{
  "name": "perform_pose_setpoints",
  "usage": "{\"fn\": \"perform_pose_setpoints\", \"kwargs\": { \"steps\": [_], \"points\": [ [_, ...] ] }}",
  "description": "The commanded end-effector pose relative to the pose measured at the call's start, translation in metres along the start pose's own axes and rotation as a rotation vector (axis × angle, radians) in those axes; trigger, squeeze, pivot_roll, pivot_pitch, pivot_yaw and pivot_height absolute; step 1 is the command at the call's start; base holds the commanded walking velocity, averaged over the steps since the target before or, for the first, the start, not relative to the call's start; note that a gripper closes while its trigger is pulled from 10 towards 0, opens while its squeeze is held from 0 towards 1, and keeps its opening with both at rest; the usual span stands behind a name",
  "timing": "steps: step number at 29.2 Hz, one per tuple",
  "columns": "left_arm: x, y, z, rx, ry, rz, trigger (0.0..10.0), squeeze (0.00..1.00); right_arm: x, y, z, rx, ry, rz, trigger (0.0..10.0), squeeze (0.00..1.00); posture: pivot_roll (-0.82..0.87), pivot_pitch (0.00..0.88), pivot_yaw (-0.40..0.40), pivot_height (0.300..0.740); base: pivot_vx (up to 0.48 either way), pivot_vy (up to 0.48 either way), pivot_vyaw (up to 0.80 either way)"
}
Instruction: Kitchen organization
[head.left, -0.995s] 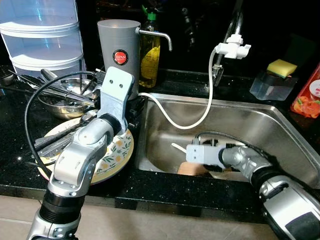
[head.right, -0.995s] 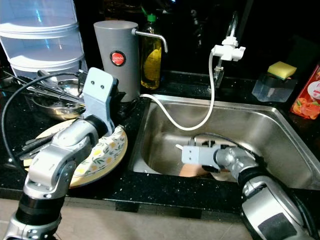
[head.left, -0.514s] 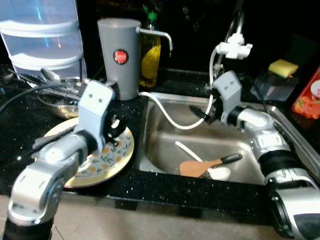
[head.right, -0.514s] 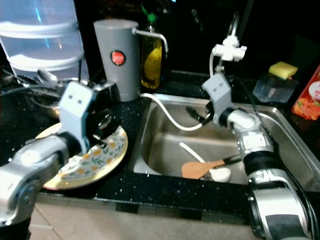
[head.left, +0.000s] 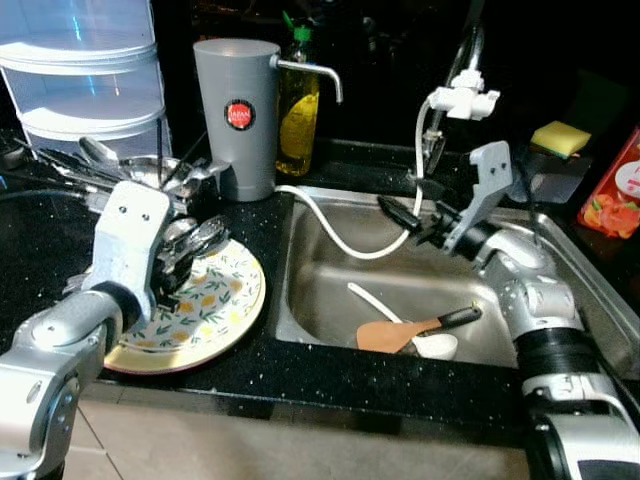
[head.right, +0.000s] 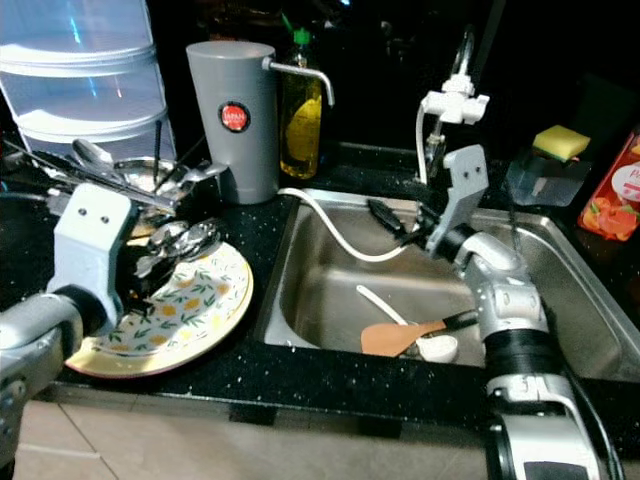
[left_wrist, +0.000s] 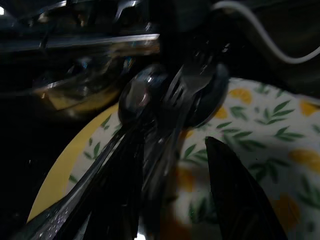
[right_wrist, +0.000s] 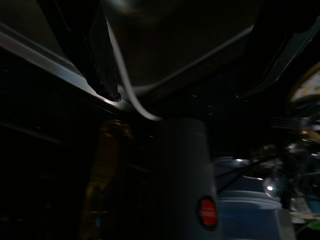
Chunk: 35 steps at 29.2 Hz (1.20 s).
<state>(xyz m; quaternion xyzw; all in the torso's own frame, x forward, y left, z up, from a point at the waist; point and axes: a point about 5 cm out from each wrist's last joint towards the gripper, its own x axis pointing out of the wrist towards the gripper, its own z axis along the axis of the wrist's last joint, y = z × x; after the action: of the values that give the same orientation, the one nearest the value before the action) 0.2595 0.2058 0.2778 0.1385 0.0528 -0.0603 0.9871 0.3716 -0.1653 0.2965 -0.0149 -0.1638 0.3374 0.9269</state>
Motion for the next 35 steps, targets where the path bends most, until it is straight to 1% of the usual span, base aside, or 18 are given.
{"fn": "perform_pose_setpoints", "kwargs": {
  "steps": [1,5,6,11,13,15,16,17,18,20,21,23,24,25,26,30,33,35],
  "points": [
    [0.000,0.007,0.000,0.014,0.022,0.030,10.0,0.00,-0.001,0.000,0.001,0.009,0.004,-0.001,10.0,0.00,0.22,0.104,-0.092,0.740,0.000,0.000,0.00],
    [0.008,0.010,-0.004,0.005,0.039,0.040,10.0,0.00,-0.002,0.002,0.001,0.027,0.009,-0.013,10.0,0.00,0.22,0.106,-0.088,0.740,0.000,0.000,0.00],
    [0.011,0.010,-0.007,-0.016,0.050,0.031,10.0,0.00,-0.002,0.004,0.002,0.015,0.013,-0.012,10.0,0.00,0.22,0.106,-0.088,0.740,0.000,0.000,0.00],
    [0.017,0.007,-0.012,-0.021,0.064,0.000,10.0,0.00,-0.004,0.007,0.005,0.007,0.014,-0.012,10.0,0.00,0.20,0.107,-0.081,0.740,0.000,0.000,0.00],
    [0.018,0.006,-0.011,-0.007,0.059,-0.007,10.0,0.00,-0.005,0.007,0.005,0.007,0.014,-0.014,10.0,0.00,0.20,0.108,-0.076,0.740,0.000,0.000,0.00],
    [0.019,0.004,-0.003,0.079,0.025,0.012,10.0,0.00,-0.007,0.007,0.007,-0.002,0.021,-0.024,10.0,0.00,0.19,0.108,-0.074,0.740,0.000,0.000,0.00],
    [0.019,0.004,-0.003,0.079,0.025,0.012,10.0,0.00,-0.007,0.007,0.007,-0.002,0.021,-0.024,10.0,0.00,0.19,0.108,-0.074,0.740,0.000,0.000,0.00],
    [0.020,0.005,0.000,0.103,0.011,0.024,10.0,0.00,-0.008,0.007,0.007,-0.002,0.022,-0.027,10.0,0.00,0.19,0.108,-0.074,0.740,0.000,0.000,0.00],
    [0.020,0.004,0.000,0.095,0.014,0.014,8.9,0.00,-0.009,0.007,0.007,-0.002,0.022,-0.029,10.0,0.00,0.19,0.110,-0.070,0.740,0.000,0.000,0.00],
    [0.021,0.004,0.000,0.087,0.017,0.005,8.9,0.00,-0.009,0.008,0.007,-0.002,0.024,-0.031,10.0,0.00,0.19,0.110,-0.069,0.740,0.000,0.000,0.00],
    [0.023,0.002,-0.001,0.081,0.021,-0.008,6.2,0.00,-0.010,0.008,0.007,-0.001,0.025,-0.034,10.0,0.00,0.19,0.110,-0.069,0.740,0.000,0.000,0.00],
    [0.024,0.001,-0.002,0.078,0.023,-0.016,6.2,0.00,-0.010,0.009,0.007,0.000,0.026,-0.036,10.0,0.00,0.19,0.110,-0.069,0.740,0.000,0.000,0.00],
    [0.025,-0.001,-0.004,0.085,0.027,-0.020,3.6,0.00,-0.010,0.009,0.007,0.001,0.027,-0.038,10.0,0.00,0.18,0.110,-0.062,0.740,0.000,0.000,0.00],
    [0.026,-0.002,-0.005,0.087,0.027,-0.022,3.6,0.00,-0.010,0.010,0.007,0.002,0.028,-0.039,10.0,0.00,0.18,0.110,-0.062,0.740,0.000,0.000,0.00],
    [0.026,-0.003,-0.006,0.084,0.032,-0.027,2.2,0.00,-0.011,0.010,0.007,0.005,0.028,-0.036,10.0,0.00,0.18,0.110,-0.062,0.740,0.000,0.000,0.00],
    [0.026,-0.004,-0.008,0.080,0.041,-0.033,2.2,0.00,-0.011,0.012,0.007,0.011,0.031,-0.020,10.0,0.00,0.18,0.111,-0.062,0.740,0.000,0.000,0.00],
    [0.028,-0.004,-0.012,0.064,0.055,-0.037,1.8,0.00,-0.014,0.020,0.005,0.003,0.042,0.047,10.0,0.00,0.18,0.113,-0.063,0.740,0.000,0.000,0.00],
    [0.028,-0.004,-0.013,0.061,0.058,-0.038,1.8,0.00,-0.014,0.022,0.005,0.001,0.046,0.067,10.0,0.00,0.18,0.113,-0.063,0.740,0.000,0.000,0.00]
  ]
}}
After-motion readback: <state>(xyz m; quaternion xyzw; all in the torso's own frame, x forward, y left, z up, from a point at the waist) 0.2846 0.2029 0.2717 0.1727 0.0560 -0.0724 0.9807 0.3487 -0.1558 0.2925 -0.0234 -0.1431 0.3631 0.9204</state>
